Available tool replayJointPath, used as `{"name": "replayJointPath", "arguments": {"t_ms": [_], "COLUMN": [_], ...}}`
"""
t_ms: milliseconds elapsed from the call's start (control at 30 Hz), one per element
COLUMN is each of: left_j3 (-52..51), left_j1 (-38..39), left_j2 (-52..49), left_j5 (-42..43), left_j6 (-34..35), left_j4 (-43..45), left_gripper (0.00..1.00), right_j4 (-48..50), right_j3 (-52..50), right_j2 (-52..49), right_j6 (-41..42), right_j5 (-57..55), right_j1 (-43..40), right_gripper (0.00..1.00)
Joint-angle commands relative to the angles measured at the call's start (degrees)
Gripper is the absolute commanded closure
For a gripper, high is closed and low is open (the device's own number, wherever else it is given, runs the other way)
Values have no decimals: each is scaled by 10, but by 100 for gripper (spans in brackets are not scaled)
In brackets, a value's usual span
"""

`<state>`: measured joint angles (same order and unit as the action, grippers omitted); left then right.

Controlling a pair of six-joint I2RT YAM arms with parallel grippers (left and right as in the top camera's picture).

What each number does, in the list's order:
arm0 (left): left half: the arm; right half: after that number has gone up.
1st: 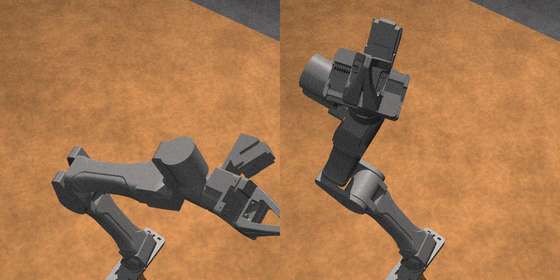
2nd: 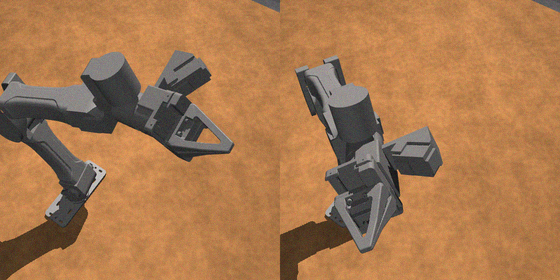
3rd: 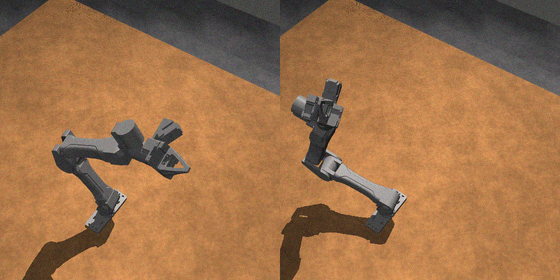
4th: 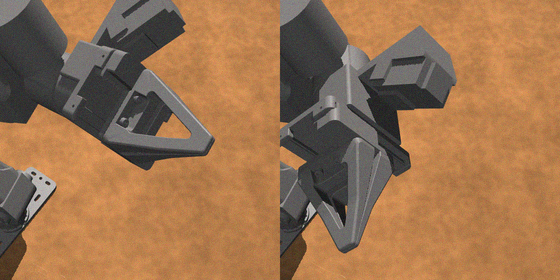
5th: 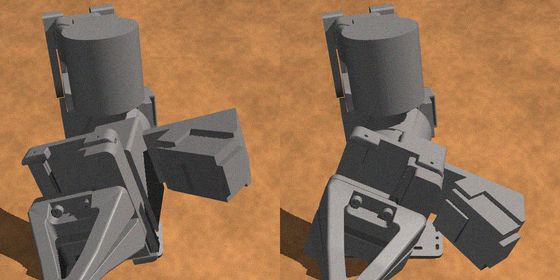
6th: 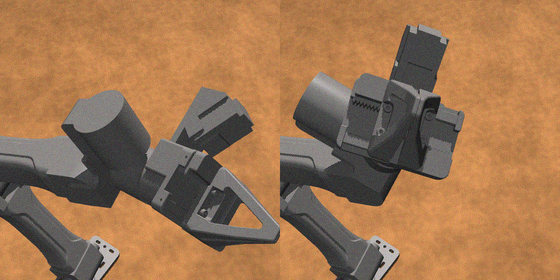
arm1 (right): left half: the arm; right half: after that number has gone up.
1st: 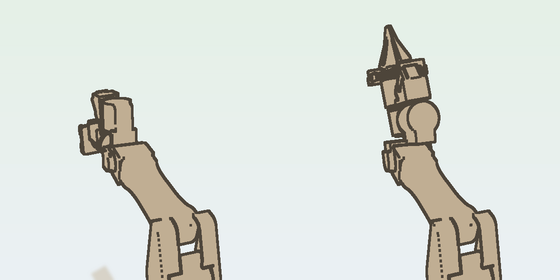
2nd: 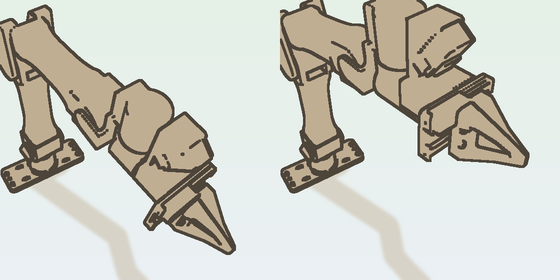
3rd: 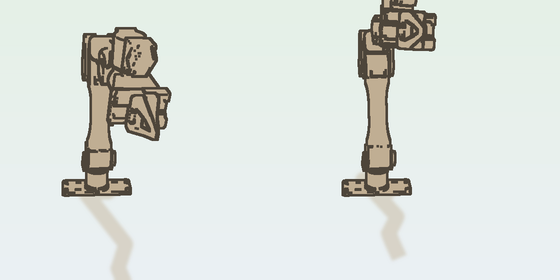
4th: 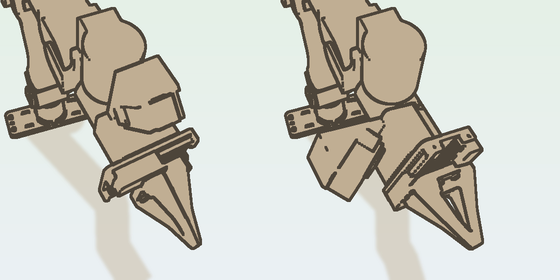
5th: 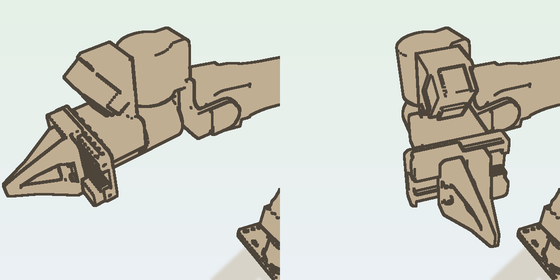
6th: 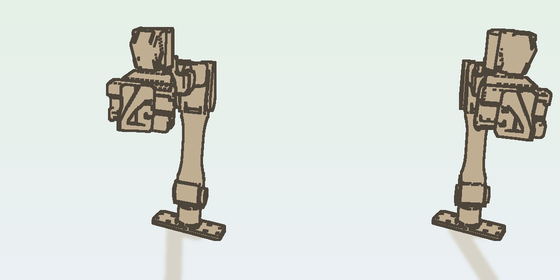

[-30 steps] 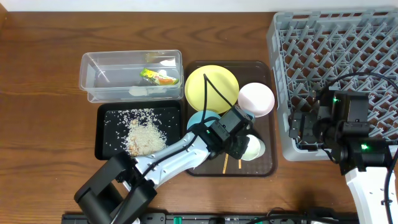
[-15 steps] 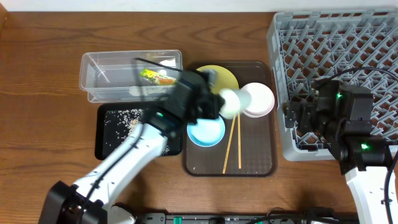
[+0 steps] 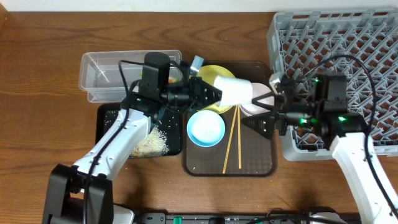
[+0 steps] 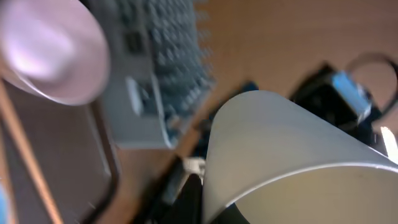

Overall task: Sort waste into correct bins and load items into the dishwasher rack
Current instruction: 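Grasp the small white cup with the left gripper and lift it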

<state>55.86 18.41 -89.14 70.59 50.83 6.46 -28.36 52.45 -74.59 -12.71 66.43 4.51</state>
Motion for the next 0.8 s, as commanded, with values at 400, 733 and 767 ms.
{"name": "replayJointPath", "arguments": {"t_ms": [400,733,767], "left_j3": [4,4,4], "left_j1": [18,18,18], "left_j2": [0,0,0], "left_j5": [98,98,98], "left_j6": [9,10,10], "left_j4": [3,1,1], "left_gripper": [94,94,94], "right_j4": [106,106,107], "right_j3": [8,8,8], "right_j2": [-10,-10,-10], "right_j6": [-23,-23,-23], "right_j5": [172,159,159], "right_j1": [8,8,8], "right_gripper": [14,36,37]}}
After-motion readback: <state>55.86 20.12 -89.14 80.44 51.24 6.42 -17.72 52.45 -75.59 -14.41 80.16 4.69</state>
